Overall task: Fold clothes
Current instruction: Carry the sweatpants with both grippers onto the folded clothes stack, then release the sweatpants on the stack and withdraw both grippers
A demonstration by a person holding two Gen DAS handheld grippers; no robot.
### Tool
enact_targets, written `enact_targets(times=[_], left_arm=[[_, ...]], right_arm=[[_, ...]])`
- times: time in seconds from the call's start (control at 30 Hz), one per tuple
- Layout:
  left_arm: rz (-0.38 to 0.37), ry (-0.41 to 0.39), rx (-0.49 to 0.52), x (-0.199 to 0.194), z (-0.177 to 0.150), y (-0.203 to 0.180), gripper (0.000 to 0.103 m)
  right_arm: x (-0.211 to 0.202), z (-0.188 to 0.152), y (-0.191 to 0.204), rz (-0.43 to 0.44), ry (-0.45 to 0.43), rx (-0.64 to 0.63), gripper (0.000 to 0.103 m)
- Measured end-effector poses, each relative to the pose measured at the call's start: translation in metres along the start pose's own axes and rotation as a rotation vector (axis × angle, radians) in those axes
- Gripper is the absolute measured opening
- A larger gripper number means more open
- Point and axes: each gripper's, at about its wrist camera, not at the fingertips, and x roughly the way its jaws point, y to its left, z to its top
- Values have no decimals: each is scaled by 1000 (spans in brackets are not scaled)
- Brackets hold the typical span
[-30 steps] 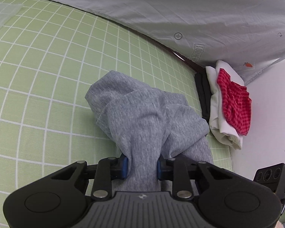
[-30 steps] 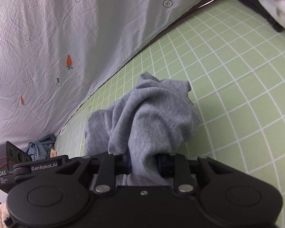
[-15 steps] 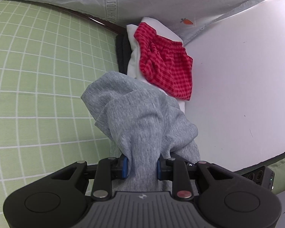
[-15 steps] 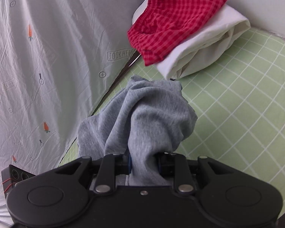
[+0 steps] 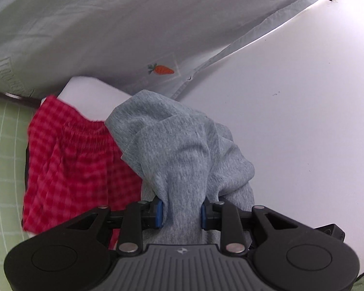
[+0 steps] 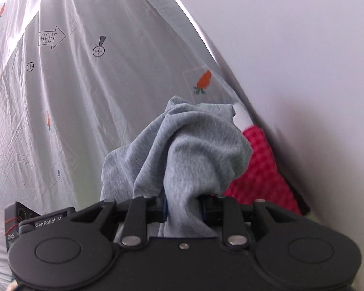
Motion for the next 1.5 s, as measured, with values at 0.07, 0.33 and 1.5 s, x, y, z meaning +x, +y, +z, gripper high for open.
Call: enact_targets(times=[0.07,0.33,1.5], left_arm=[[134,-57,45,22,21,6,60],[471,-99,149,62,33,43,70],[584,-82,389,-144,-155,-75,103]], right_arm=[[30,17,3,-89,-42,-164,65],[96,-18,37,-350,-231,-547,84],[-107,-156,113,-422,19,-247,102]])
